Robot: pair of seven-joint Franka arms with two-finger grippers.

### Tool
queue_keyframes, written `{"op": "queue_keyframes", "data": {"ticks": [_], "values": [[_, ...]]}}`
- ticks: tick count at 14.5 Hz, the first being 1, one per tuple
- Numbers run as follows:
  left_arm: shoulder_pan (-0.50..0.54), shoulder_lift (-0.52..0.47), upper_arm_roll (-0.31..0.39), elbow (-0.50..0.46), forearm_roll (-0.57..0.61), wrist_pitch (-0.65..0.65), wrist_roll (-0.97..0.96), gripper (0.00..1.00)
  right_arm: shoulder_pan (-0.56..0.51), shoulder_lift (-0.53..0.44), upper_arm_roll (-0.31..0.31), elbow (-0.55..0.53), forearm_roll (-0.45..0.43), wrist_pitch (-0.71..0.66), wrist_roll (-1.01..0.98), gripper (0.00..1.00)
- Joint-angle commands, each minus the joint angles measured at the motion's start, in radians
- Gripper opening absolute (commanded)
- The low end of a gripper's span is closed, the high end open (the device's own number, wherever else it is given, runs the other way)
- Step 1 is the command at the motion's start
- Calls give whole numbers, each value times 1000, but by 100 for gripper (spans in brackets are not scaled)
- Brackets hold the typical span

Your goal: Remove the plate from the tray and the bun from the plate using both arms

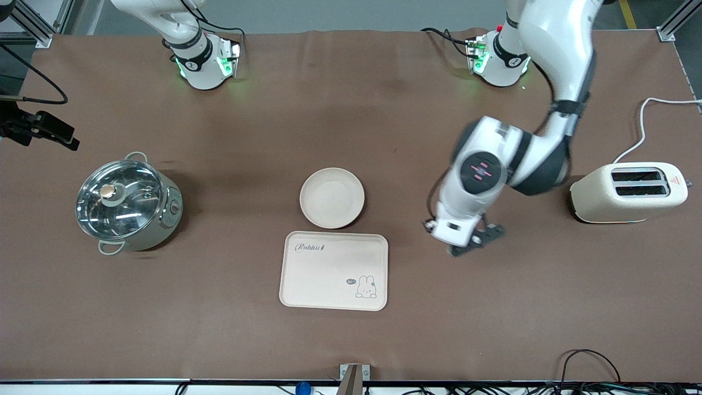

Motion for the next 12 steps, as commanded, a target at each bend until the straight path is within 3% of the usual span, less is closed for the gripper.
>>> {"op": "queue_keyframes", "data": {"ticks": [1,5,7,8,10,12], "values": [[103,78,-9,-4,32,30,72,36,3,0,-2,14,38,-21,1,100],[185,179,-12,-9,84,113,69,39,9,2,-1,17,64,-38,-2,100],[206,213,-12,-9,81,149,58,46,14,2,-1,18,61,-32,-4,100],[206,212,-13,-6,80,154,55,59,18,2,1,20,53,-32,-2,100],[209,199,-18,-6,78,153,50,95,35,2,4,20,36,-28,5,100],[209,189,-26,-1,78,148,50,100,38,2,4,21,31,-25,7,100]]}}
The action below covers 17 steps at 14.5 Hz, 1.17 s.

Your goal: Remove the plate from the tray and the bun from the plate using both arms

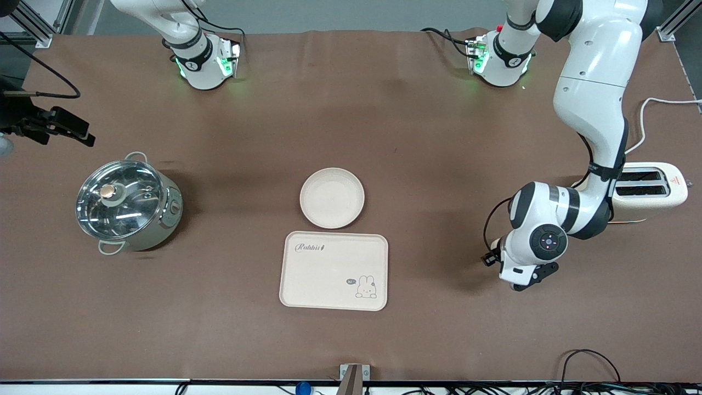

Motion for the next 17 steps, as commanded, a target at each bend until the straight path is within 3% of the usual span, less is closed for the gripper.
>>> {"op": "queue_keyframes", "data": {"ticks": [1,9,14,17], "values": [[8,-55,-20,2,11,-14,-21,100,8,3,-1,23,-11,-6,7,100],[13,-419,-20,-1,-29,-252,74,100,1,17,-2,28,-10,-7,9,100],[25,-637,-16,-1,-33,-447,389,100,-7,19,-7,29,-13,-6,6,100],[57,-723,-8,-20,-99,-508,532,100,-7,19,-8,29,-13,-4,7,100]]}}
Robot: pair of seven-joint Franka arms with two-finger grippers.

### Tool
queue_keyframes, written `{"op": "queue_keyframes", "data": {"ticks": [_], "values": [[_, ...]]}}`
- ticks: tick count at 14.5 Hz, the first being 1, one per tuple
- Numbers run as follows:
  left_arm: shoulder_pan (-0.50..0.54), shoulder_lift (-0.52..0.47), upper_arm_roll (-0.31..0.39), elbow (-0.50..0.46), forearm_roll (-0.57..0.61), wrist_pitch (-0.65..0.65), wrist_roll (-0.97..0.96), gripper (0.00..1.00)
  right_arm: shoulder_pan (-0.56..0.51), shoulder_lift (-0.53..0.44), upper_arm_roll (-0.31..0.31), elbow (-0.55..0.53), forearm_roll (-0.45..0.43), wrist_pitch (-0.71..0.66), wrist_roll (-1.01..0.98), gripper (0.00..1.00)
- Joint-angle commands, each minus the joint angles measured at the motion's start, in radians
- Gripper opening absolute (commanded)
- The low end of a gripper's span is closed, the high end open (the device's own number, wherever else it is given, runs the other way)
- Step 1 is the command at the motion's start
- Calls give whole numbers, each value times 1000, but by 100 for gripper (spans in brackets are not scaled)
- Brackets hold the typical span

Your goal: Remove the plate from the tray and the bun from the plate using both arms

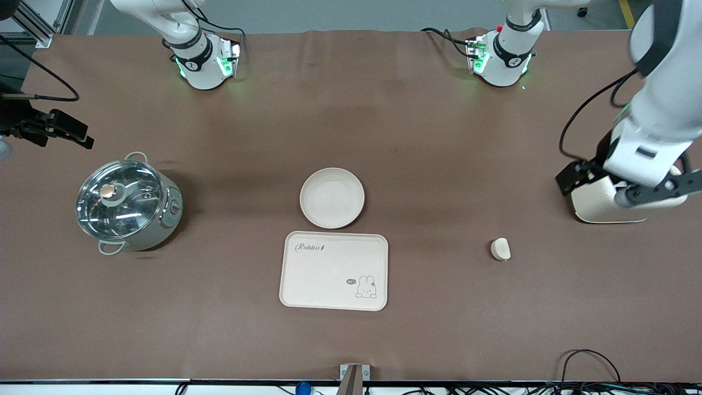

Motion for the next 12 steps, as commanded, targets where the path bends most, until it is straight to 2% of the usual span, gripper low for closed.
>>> {"op": "queue_keyframes", "data": {"ticks": [1,4,7,12], "values": [[35,-84,6,-56,-49,-50,133,100,-11,7,0,18,-10,-4,7,100],[88,-173,4,-120,-75,-82,244,100,-23,8,0,20,-5,-1,7,100],[127,-258,4,-207,-103,-84,355,100,-7,24,7,70,-23,-20,8,100],[124,-244,1,-154,-103,-137,350,100,-21,34,4,82,-33,-35,0,100]]}}
